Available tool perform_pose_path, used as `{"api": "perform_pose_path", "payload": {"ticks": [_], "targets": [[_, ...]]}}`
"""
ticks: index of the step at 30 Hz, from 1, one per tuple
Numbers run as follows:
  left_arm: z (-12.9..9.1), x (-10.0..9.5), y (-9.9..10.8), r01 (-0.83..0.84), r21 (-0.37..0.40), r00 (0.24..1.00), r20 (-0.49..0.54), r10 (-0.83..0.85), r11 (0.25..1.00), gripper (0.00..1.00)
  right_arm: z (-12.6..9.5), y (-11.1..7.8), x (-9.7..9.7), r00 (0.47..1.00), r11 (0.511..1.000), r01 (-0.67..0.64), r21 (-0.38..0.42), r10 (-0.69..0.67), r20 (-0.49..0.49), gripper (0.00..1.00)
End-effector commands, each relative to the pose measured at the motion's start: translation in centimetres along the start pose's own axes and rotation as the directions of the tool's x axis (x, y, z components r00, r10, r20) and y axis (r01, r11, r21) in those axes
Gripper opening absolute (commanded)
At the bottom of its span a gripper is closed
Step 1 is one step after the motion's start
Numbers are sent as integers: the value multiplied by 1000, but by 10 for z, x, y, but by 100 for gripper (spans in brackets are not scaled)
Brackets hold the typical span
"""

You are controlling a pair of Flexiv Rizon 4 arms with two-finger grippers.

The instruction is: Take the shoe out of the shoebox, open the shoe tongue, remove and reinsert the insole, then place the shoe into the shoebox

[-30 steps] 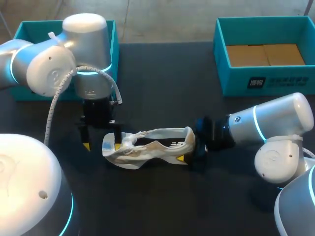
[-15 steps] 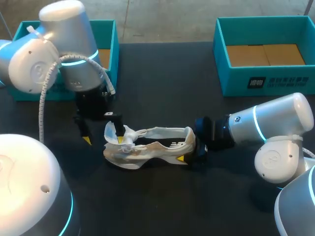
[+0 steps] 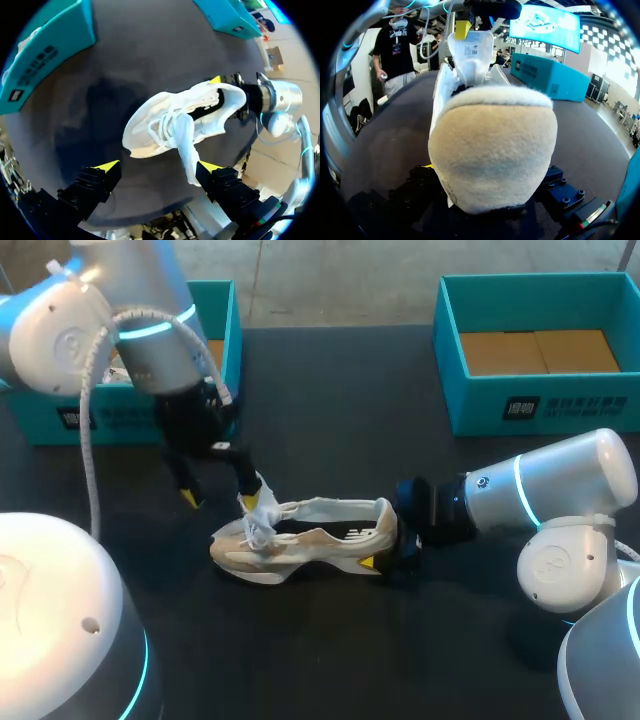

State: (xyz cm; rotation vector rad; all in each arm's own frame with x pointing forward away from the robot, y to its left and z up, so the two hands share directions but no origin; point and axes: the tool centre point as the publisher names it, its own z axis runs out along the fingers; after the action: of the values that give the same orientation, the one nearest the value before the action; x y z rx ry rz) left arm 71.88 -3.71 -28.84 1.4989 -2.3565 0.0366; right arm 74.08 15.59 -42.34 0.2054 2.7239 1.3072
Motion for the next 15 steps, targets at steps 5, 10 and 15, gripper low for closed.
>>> {"api": "perform_pose_path", "payload": {"ticks": [5,10,15], "targets": [[-26,13,-22,-303,-14,948,96,302,953,100,2,1,1,1000,1000,-1,8,1,4,0],[-33,25,-26,-450,-22,881,151,448,893,67,2,1,1,1000,1000,-1,8,1,4,0],[-47,36,-26,-589,0,801,136,583,808,0,2,1,1,1000,1000,-1,8,1,4,0]]}}
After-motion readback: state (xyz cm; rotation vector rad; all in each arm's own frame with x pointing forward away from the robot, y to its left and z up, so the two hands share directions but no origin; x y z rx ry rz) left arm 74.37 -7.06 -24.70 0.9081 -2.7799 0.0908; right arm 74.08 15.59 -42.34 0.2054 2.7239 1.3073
